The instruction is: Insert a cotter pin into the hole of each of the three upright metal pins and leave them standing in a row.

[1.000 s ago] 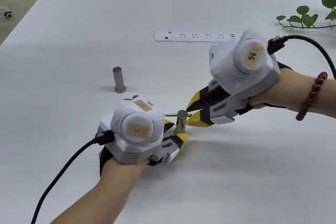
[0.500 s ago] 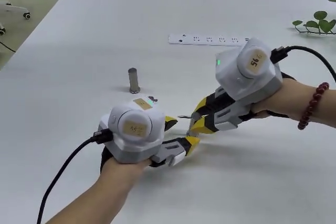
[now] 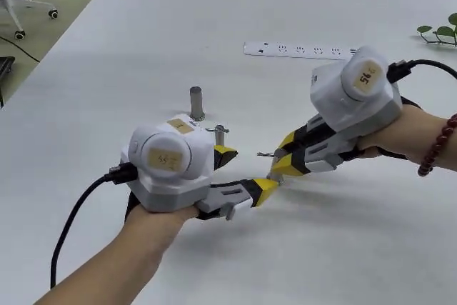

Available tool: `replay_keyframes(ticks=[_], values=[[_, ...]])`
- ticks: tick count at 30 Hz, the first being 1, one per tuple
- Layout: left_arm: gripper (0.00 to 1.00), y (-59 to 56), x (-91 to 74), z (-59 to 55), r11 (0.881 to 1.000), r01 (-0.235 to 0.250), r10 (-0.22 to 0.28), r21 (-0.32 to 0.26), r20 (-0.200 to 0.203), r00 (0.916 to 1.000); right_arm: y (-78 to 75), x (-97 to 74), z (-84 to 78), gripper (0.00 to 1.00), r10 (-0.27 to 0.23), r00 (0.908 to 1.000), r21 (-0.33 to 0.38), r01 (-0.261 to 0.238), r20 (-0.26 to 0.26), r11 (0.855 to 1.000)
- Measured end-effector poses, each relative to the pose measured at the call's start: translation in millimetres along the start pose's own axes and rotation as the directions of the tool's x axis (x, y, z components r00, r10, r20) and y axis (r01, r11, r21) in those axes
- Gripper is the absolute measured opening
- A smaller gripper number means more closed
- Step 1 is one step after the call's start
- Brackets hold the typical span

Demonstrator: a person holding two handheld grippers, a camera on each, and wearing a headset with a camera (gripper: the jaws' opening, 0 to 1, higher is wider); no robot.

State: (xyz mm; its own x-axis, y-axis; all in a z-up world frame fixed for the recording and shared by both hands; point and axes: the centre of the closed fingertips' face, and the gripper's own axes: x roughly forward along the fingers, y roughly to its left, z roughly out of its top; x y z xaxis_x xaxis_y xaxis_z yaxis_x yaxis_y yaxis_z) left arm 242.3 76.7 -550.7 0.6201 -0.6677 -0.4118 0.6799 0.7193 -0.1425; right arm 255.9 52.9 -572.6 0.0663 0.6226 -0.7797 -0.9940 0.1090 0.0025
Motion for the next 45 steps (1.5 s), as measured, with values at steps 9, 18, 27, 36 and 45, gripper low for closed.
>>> replay_keyframes(ticks=[9, 18, 27, 36, 45], values=[[0.62, 3.1, -18.1, 5.1, 1.000, -0.023, 0.023, 0.013, 0.014, 0.9996, -5.1, -4.1, 10.3, 0.08, 0.001, 1.0000, -0.021, -0.001, 0.001, 1.000], [0.76, 17.1, -33.5, 10.3, 0.997, -0.074, 0.073, 0.021, 0.034, 0.9968, -17.9, -2.6, 17.1, 0.08, -0.012, 0.9999, -0.033, 0.012, -0.010, 0.999], [0.82, 32.3, -38.3, 3.2, 0.994, -0.101, 0.100, 0.032, 0.019, 0.9948, -33.3, 2.5, 13.4, 0.08, -0.009, 0.9994, -0.032, 0.008, -0.034, 0.999], [0.84, 39.8, -40.1, 1.7, 0.993, -0.115, 0.114, 0.039, 0.011, 0.9934, -41.4, 7.5, 10.9, 0.08, -0.008, 0.9985, -0.026, 0.006, -0.054, 1.000], [0.84, 43.7, -40.4, 2.6, 0.992, -0.121, 0.120, 0.034, 0.016, 0.9926, -43.7, 9.7, 12.1, 0.08, 0.001, 0.9986, -0.030, -0.003, -0.052, 1.000]])
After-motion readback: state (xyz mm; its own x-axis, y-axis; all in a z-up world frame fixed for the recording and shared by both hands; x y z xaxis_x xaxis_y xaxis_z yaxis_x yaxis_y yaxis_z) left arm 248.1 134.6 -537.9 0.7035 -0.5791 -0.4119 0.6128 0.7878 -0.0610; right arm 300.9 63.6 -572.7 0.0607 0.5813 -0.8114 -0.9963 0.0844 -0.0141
